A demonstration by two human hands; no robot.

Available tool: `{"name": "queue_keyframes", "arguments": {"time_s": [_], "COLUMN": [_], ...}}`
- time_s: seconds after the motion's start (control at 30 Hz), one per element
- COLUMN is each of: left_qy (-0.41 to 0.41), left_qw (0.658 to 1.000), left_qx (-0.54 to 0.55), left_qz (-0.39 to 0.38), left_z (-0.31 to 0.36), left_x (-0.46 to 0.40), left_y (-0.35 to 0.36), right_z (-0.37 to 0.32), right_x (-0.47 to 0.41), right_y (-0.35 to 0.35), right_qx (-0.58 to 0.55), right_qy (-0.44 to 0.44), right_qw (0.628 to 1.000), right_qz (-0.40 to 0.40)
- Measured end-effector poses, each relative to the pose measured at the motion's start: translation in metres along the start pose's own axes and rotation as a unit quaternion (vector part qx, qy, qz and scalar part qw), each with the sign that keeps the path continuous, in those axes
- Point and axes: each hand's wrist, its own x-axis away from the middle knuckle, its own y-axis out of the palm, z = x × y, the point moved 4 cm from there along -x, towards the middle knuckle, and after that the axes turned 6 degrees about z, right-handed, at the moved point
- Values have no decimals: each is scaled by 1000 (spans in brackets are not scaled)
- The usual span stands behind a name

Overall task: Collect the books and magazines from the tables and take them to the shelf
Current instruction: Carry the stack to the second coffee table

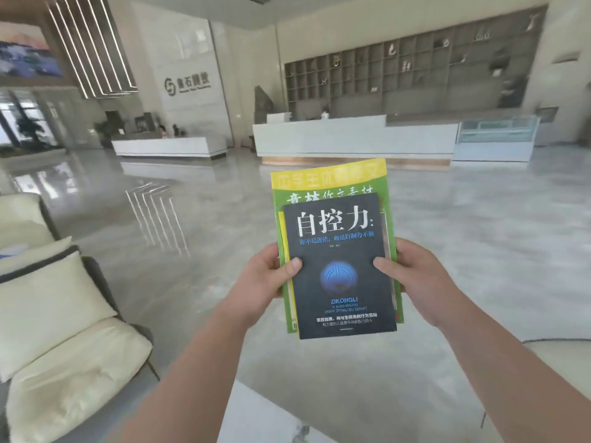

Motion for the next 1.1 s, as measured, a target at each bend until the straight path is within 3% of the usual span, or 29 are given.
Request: {"name": "queue_keyframes", "arguments": {"time_s": [0.2,0.43,0.77,1.1], "left_qy": [25,16,17,32], "left_qw": [999,999,998,993], "left_qx": [11,40,37,32], "left_qz": [-40,-24,58,112], "left_z": [-14,-18,-45,-101], "left_x": [-129,-245,-375,-593], "left_y": [140,215,198,93], "right_z": [38,58,97,141], "right_x": [-96,-208,-352,-593], "right_y": [-139,-217,-200,-99], "right_qx": [20,29,12,-7], "right_qy": [-4,12,31,0], "right_qw": [999,998,997,1000], "right_qz": [47,60,71,11]}}
